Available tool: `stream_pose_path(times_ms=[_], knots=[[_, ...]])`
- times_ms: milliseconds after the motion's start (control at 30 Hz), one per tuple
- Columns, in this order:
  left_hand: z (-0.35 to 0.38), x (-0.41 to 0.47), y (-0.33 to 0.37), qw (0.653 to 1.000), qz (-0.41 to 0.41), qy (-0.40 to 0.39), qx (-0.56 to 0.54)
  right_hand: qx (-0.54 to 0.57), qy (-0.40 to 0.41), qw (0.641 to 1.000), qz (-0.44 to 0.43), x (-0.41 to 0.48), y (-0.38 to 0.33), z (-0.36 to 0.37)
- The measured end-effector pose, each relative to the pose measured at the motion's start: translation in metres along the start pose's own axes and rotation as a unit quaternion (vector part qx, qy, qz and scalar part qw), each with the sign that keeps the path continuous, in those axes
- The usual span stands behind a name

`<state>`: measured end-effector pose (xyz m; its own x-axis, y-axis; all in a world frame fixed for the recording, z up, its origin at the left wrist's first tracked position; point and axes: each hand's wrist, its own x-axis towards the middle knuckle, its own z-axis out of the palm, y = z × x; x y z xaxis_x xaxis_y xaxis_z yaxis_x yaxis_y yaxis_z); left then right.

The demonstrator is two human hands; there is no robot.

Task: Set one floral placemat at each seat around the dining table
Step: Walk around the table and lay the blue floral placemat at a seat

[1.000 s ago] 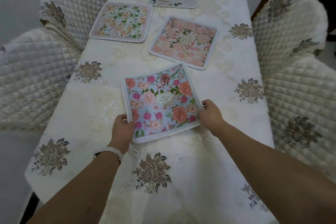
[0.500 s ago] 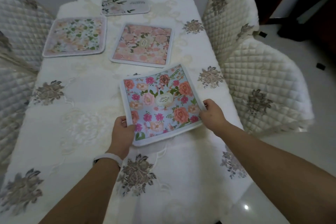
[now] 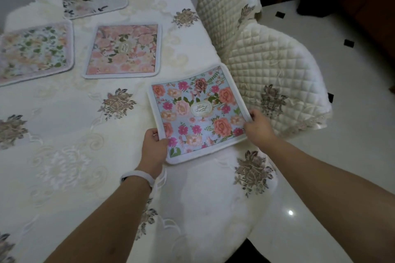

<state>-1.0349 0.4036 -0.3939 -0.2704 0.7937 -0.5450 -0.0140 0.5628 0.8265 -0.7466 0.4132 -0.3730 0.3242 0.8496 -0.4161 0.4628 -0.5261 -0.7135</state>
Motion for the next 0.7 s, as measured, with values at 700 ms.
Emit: stream_pose_path(times_ms=[700], knots=[[0.023, -0.013, -0.014, 0.957, 0.110, -0.003, 0.270, -0.099, -0.033, 0.992, -0.067, 0.029, 0.044, -0.017]])
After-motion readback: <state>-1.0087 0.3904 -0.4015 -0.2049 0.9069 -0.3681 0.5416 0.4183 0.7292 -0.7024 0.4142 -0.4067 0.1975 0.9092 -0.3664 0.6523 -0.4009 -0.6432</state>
